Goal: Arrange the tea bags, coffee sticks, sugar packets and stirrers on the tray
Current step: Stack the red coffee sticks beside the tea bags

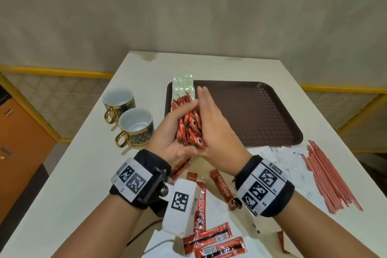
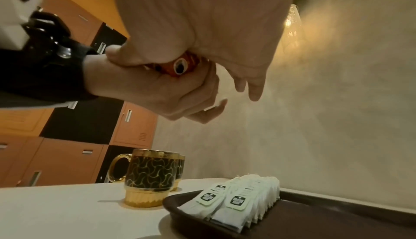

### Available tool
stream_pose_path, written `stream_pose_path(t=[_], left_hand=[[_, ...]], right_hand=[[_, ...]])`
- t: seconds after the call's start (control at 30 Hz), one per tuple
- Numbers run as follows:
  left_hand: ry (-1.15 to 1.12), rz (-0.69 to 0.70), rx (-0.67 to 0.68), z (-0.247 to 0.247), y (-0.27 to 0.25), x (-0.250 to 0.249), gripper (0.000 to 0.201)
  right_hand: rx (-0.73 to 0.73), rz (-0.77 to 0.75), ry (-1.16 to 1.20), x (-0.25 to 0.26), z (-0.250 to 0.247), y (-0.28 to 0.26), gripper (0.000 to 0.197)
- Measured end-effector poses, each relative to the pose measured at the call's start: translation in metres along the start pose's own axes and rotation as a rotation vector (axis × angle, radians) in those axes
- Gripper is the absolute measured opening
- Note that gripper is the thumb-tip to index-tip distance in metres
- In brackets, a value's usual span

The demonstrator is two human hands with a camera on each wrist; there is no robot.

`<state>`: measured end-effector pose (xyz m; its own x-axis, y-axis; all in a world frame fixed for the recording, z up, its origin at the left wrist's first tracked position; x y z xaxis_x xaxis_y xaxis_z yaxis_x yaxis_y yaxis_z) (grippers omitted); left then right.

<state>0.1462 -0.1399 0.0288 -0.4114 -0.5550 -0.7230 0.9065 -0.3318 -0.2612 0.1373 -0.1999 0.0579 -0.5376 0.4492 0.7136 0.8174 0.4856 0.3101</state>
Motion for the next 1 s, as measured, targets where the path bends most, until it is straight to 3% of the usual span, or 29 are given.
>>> stream_pose_path(t=[0.07,0.17,0.27,0.37,0.5,0.8,0.9,1.0], left_hand=[[-0.008,-0.03,0.02,-0.001,0.0,0.002,0.017],[0.008,-0.039,-0.007,-0.009,0.004,0.002,0.018],[-0.018,0.002,-0.035,-0.012,0.005,-0.003,0.042],[-0.008,0.002,-0.01,-0.013,0.007,0.0,0.063],[0.053,0.012,0.009,-0.007,0.01,0.006,0.06],[0.224,0.105,-0.208,-0.022,0.009,0.0,0.045],[0.249,0.124,-0.286,-0.029,0.007,-0.006,0.035],[0.279,0.129,-0.314,-0.023,0.004,-0.007,0.045]], right_hand=[[0.067,0.0,0.049,-0.003,-0.003,-0.001,0.131],[0.103,0.068,0.311,-0.007,-0.016,-0.009,0.127],[-0.004,0.054,0.461,-0.007,-0.034,-0.016,0.095],[-0.226,0.13,0.561,-0.019,-0.05,-0.014,0.053],[-0.264,0.228,0.701,-0.028,-0.048,-0.006,0.027],[-0.291,0.38,0.906,-0.05,-0.05,-0.012,0.008],[-0.317,0.364,0.886,-0.049,-0.06,-0.013,0.006],[-0.29,0.297,0.879,-0.04,-0.059,-0.011,0.015]])
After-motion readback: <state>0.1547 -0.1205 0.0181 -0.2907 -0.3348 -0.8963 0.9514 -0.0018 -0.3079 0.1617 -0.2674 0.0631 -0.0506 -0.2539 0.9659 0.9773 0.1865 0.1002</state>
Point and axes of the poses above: each hand's wrist, its own y-axis towards the middle knuckle, its own z-axis out of the palm, x = y × z, the point moved 8 cm from there along y, towards the middle knuckle, and after that the axes turned 15 degrees about y, right-handed, at the moved point
